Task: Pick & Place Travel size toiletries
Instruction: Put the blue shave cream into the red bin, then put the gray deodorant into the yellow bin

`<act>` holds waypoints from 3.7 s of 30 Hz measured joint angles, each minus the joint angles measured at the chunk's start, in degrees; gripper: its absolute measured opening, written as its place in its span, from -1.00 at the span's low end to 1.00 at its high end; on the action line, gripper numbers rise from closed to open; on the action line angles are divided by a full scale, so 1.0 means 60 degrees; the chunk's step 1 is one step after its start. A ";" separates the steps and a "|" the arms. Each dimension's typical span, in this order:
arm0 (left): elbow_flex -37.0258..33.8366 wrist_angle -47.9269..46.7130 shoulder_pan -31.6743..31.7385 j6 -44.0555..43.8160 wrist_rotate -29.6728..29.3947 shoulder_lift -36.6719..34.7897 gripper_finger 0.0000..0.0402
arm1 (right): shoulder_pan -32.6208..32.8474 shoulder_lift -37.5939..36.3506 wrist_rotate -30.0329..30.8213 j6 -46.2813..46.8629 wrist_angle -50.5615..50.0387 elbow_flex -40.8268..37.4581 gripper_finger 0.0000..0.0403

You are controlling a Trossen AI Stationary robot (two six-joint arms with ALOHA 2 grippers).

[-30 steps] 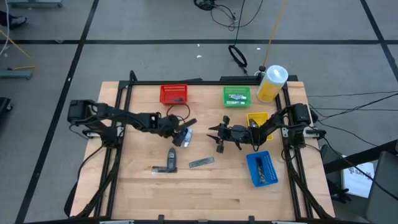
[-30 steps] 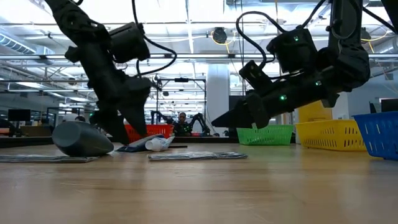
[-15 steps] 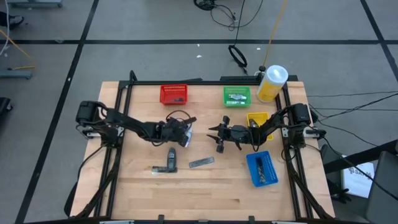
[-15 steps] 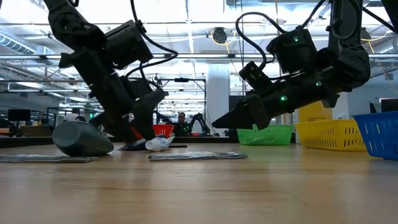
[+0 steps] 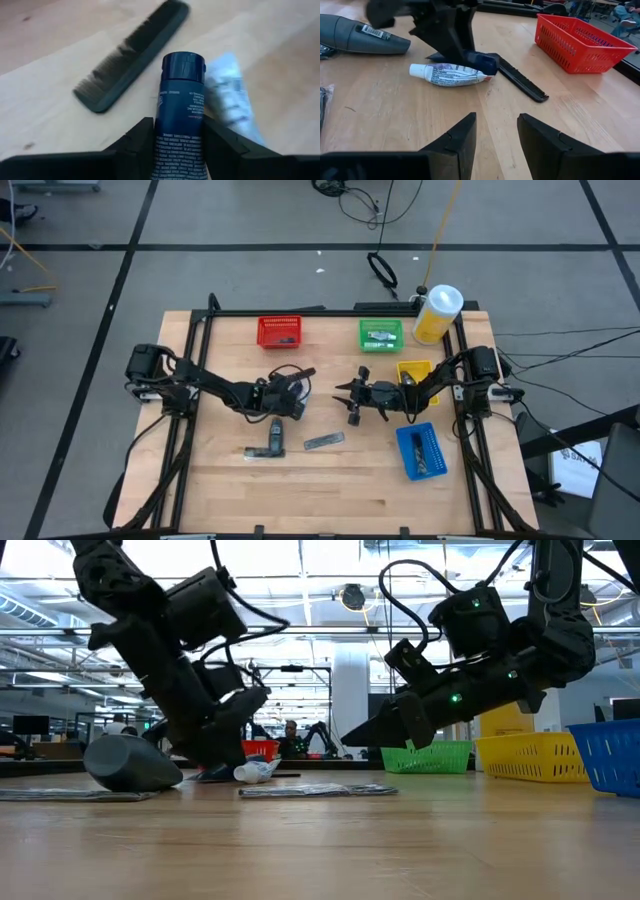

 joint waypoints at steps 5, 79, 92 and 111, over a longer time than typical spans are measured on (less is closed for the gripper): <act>0.0446 -0.1049 -0.0170 0.0842 0.0038 -0.0711 -0.43 | 0.0000 0.0000 -0.0003 0.0001 0.0000 0.0000 -0.33; 0.3011 -0.4262 0.3245 0.8926 0.1725 -0.3722 0.46 | 0.0015 0.0000 -0.0003 0.0158 0.0084 0.0000 -0.33; 0.0795 -0.0771 -0.0501 0.6632 -0.1032 -0.3610 0.46 | 0.0018 -0.2601 -0.1678 0.0518 -0.0584 0.0000 -0.15; 0.0213 -0.3971 -0.3672 -0.2870 0.1589 -0.3531 0.46 | 0.0521 -0.3865 -0.2491 0.0510 -0.2924 -0.0004 0.69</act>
